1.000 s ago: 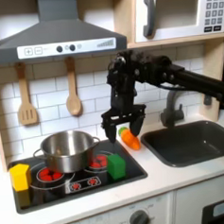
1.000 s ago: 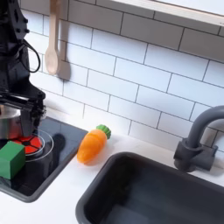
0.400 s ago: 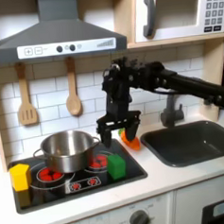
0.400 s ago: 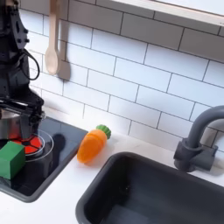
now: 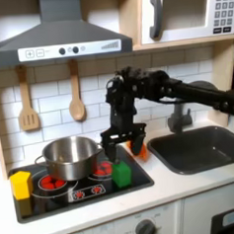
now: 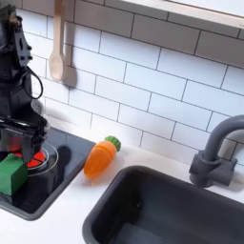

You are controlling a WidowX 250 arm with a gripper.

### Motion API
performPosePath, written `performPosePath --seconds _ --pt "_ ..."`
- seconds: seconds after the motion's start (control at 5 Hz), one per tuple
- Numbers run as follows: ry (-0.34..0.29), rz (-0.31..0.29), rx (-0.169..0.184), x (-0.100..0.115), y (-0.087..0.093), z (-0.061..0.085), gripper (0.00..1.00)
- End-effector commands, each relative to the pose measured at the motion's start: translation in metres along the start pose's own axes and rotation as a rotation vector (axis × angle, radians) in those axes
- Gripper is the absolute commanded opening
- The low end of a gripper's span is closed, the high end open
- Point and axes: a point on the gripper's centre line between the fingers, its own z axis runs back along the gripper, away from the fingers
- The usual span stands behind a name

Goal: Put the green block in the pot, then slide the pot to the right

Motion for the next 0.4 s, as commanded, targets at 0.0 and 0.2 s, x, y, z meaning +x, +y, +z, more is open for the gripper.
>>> performPosePath --seconds 0.0,0.2 --pt "0.045 0.000 -0.001 -0.0030 -0.0003 -0.0209 1.00" --pt "0.061 0.005 -0.003 -0.0021 0.0018 -0.0290 1.00"
